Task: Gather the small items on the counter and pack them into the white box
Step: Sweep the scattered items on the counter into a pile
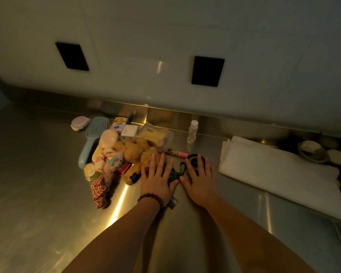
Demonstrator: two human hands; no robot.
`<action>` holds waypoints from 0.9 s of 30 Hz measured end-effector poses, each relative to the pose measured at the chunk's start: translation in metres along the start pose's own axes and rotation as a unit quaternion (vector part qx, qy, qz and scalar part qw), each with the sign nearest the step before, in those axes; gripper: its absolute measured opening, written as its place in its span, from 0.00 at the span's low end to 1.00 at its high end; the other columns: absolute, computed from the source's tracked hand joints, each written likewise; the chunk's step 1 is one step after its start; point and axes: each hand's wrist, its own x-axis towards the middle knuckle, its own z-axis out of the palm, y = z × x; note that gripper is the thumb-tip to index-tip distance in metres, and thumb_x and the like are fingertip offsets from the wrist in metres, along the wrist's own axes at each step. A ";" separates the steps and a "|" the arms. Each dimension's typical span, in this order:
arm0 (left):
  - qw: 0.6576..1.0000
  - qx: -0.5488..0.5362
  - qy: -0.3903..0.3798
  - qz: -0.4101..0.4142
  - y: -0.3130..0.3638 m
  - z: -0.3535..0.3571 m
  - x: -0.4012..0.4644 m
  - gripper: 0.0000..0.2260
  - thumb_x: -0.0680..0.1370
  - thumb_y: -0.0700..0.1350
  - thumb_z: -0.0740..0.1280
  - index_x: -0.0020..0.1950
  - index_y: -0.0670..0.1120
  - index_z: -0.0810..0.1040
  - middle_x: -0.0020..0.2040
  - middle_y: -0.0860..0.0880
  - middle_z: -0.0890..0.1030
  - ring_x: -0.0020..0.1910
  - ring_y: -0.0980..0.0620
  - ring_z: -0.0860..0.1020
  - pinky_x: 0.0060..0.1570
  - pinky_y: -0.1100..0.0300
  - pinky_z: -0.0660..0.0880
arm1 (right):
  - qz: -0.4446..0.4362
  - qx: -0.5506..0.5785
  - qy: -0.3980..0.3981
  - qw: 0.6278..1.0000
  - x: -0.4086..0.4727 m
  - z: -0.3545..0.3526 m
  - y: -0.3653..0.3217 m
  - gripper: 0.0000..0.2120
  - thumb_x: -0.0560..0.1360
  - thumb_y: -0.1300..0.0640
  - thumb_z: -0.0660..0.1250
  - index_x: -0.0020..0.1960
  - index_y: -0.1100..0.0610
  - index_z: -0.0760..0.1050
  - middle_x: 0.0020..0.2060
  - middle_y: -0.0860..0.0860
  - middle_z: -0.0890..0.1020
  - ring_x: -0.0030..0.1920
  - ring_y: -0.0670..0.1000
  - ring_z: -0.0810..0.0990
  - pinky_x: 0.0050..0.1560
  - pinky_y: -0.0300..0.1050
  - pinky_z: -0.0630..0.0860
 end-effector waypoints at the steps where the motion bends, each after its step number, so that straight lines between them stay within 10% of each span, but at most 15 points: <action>1: 1.000 -0.007 0.004 -0.003 0.001 0.002 0.007 0.30 0.75 0.67 0.40 0.74 0.58 0.37 0.75 0.51 0.33 0.69 0.46 0.26 0.69 0.39 0.38 | -0.002 -0.003 0.002 1.000 0.009 0.000 -0.001 0.32 0.73 0.29 0.33 0.73 0.38 0.31 0.74 0.50 0.31 0.70 0.53 0.25 0.69 0.54 0.29; 27: 0.990 -0.139 0.021 -0.026 0.003 -0.014 0.055 0.30 0.77 0.62 0.50 0.75 0.58 0.42 0.76 0.53 0.39 0.70 0.54 0.29 0.67 0.42 0.35 | -0.003 0.013 -0.019 1.000 0.086 -0.016 -0.016 0.27 0.81 0.43 0.45 0.76 0.43 0.39 0.77 0.55 0.39 0.76 0.56 0.34 0.72 0.56 0.34</action>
